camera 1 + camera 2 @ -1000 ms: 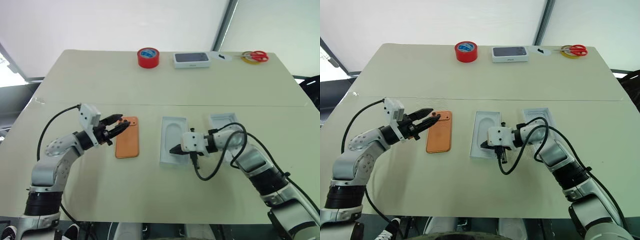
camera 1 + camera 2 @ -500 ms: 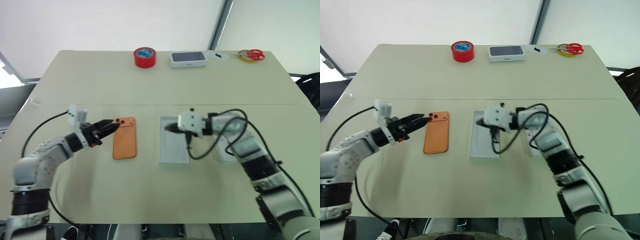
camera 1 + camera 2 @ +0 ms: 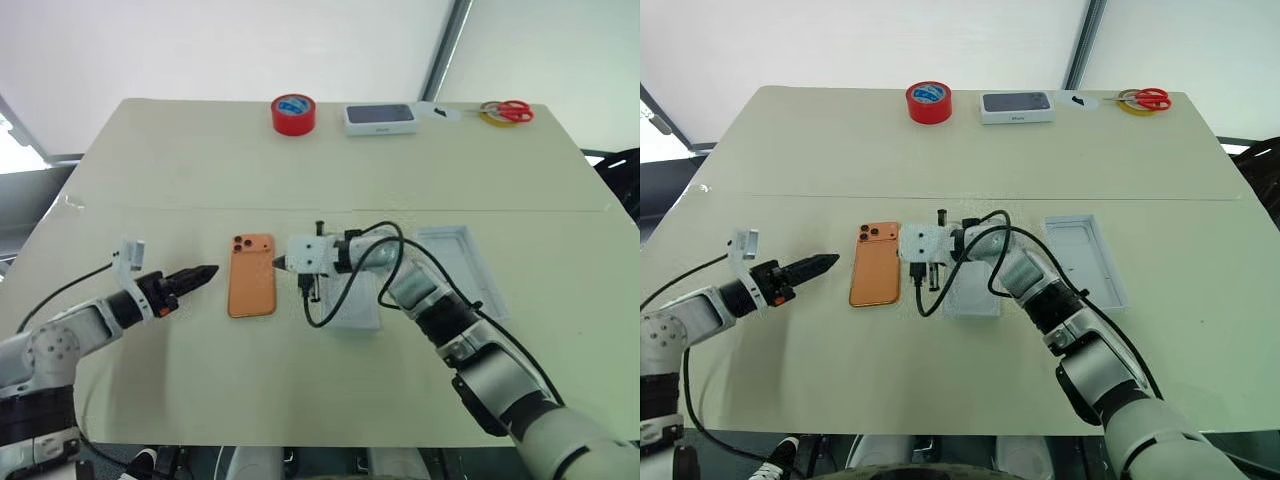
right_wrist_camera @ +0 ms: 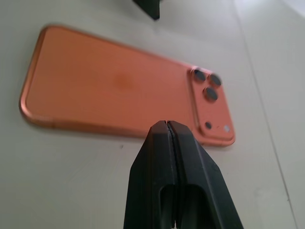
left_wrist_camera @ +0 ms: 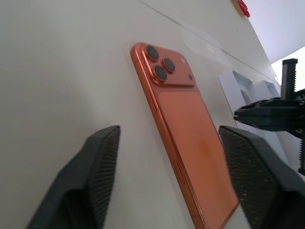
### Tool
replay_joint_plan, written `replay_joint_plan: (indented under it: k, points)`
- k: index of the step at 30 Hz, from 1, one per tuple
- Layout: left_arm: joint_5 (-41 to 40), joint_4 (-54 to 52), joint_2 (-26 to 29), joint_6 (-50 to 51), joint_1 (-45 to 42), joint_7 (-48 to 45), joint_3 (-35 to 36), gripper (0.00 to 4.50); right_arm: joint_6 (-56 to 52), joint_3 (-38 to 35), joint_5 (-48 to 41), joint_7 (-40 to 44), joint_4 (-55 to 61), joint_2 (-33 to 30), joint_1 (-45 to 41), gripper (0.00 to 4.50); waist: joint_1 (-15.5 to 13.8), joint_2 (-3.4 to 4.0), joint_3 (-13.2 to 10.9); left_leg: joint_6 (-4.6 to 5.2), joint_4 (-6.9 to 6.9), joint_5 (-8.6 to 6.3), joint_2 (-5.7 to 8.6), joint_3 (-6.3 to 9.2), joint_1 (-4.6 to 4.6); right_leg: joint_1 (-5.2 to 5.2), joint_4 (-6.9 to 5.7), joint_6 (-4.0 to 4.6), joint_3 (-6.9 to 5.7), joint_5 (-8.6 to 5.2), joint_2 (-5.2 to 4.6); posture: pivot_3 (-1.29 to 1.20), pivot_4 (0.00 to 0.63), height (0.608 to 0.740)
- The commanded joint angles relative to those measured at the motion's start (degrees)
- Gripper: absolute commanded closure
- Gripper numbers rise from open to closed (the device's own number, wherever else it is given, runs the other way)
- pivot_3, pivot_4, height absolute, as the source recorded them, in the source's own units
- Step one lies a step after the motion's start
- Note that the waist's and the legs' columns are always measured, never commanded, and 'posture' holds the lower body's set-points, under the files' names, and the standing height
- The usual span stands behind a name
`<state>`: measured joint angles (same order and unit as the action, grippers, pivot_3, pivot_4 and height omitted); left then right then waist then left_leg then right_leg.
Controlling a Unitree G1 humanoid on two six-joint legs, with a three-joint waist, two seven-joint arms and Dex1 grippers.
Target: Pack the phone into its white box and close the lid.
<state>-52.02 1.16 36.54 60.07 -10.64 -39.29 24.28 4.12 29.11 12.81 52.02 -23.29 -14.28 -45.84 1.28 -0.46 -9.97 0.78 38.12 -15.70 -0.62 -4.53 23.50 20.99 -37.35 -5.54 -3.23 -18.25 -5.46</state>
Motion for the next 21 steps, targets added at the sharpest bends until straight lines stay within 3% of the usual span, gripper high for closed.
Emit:
replay_joint_plan:
  k: [1,14,21]
  points:
    - [-2.6,-2.9,0.3,2.4,-0.1,1.5,2.1,0.03,0.5,0.4,0.8,0.8,0.4,0.4,-1.8,4.50,0.0,0.00,0.0,0.00,0.00,0.00,0.00,0.00,0.00,-0.01,0.00,0.00,0.00,0.00,-0.01,0.00,0.150,0.730]
    - [-3.0,-4.3,-2.7,13.2,-4.5,9.5,-4.4,0.03,-2.6,4.5,7.8,2.0,-4.5,2.4,-4.5,4.50,0.0,0.00,0.1,-0.04,-0.01,0.01,0.01,0.01,-0.03,-0.03,-0.03,0.00,0.00,0.00,0.00,0.00,0.150,0.730]
    - [-3.2,-3.4,-7.8,16.3,-7.0,12.4,-6.2,0.03,-2.1,4.7,8.2,3.5,-2.8,2.4,-4.1,4.50,-0.6,0.05,0.2,-0.04,0.00,0.01,0.06,0.03,-0.15,-0.19,-0.03,0.00,-0.01,0.00,-0.03,0.00,0.150,0.730]
